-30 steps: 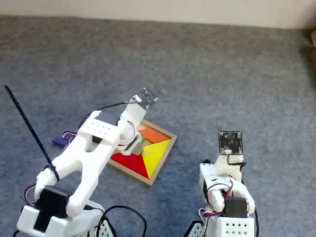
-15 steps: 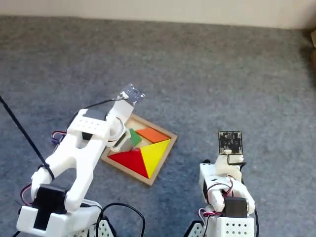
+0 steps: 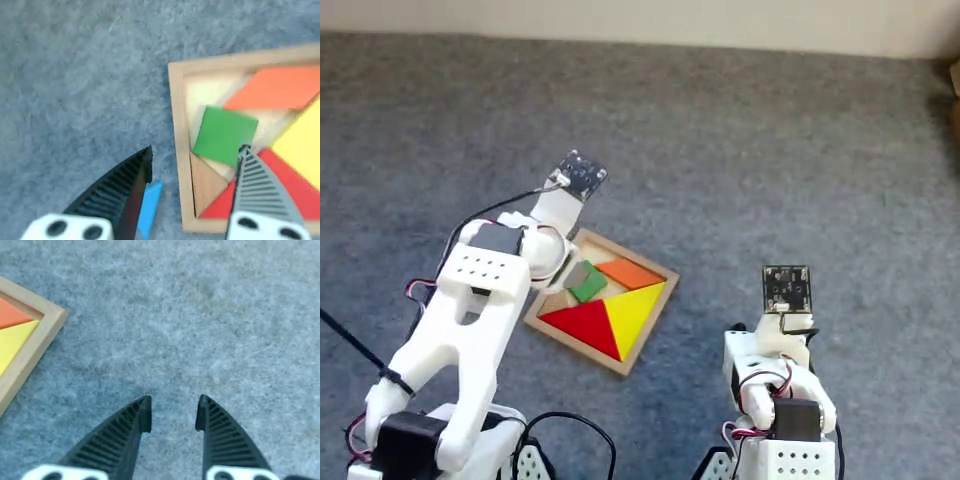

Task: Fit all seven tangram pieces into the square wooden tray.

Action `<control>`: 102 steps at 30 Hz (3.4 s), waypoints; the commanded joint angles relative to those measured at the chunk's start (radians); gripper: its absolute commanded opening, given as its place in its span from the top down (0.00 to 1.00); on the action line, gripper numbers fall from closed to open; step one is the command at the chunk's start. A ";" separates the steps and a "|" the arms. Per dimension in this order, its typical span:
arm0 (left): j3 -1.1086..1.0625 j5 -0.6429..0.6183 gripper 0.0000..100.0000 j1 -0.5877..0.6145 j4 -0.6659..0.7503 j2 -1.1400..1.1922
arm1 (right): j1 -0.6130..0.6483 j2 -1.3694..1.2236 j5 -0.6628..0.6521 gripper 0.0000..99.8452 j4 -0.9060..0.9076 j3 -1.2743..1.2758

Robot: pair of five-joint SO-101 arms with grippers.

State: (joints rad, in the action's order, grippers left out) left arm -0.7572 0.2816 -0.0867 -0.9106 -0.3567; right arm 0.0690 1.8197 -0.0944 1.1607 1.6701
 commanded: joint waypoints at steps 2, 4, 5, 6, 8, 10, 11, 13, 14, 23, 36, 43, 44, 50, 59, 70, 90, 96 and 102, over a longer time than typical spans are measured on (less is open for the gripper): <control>0.015 -0.080 0.74 -0.050 0.091 0.107 | -0.013 0.016 -0.011 0.84 -0.002 0.139; 0.016 -0.107 0.74 -0.064 0.124 0.160 | -0.013 0.016 -0.011 0.84 -0.002 0.139; 0.016 -0.118 0.74 -0.071 0.141 0.183 | -0.013 0.016 -0.011 0.84 -0.002 0.139; 0.016 -0.126 0.74 -0.076 0.153 0.200 | -0.013 0.016 -0.011 0.84 -0.002 0.139; 0.016 -0.130 0.74 -0.077 0.164 0.213 | -0.013 0.016 -0.011 0.84 -0.002 0.139; 0.016 -0.129 0.74 -0.074 0.161 0.213 | -0.013 0.016 -0.011 0.84 -0.002 0.139; 0.016 -0.126 0.74 -0.073 0.157 0.216 | -0.013 0.016 -0.011 0.84 -0.002 0.139; 0.012 -0.118 0.74 -0.073 0.155 0.222 | -0.013 0.016 -0.011 0.84 -0.004 0.139; 0.008 -0.084 0.74 -0.073 0.153 0.222 | -0.013 0.016 -0.011 0.84 -0.004 0.139; 0.007 0.101 0.74 -0.015 -0.008 0.214 | -0.013 0.016 -0.011 0.84 -0.004 0.139; 0.059 0.146 0.74 0.073 -0.164 -0.035 | -0.013 0.016 -0.011 0.84 -0.004 0.139; 0.061 0.109 0.74 0.205 -0.176 -0.150 | -0.013 0.016 -0.011 0.84 -0.004 0.139; 0.061 0.114 0.74 0.228 -0.178 -0.142 | -0.013 0.016 -0.011 0.84 -0.004 0.139; 0.061 0.298 0.74 0.331 -0.181 -0.036 | -0.013 0.016 -0.011 0.84 -0.004 0.139; 0.065 0.448 0.74 0.352 -0.100 0.176 | -0.015 0.016 -0.011 0.84 -0.004 0.139; 0.065 0.448 0.74 0.351 0.034 0.343 | -0.015 0.016 -0.011 0.84 -0.004 0.139; 0.076 0.445 0.91 0.341 -0.071 0.260 | -0.041 0.016 -0.011 0.84 -0.004 0.139; 0.110 0.434 0.91 0.291 -0.235 0.140 | -0.041 0.016 -0.011 0.84 -0.004 0.139; 0.163 0.198 0.91 0.213 -0.311 0.104 | -0.041 0.016 -0.011 0.84 -0.004 0.139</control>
State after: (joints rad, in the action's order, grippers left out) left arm -0.6636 0.5854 0.1834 -1.1807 -0.2094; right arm 0.0384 1.8197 -0.0944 1.1607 1.6701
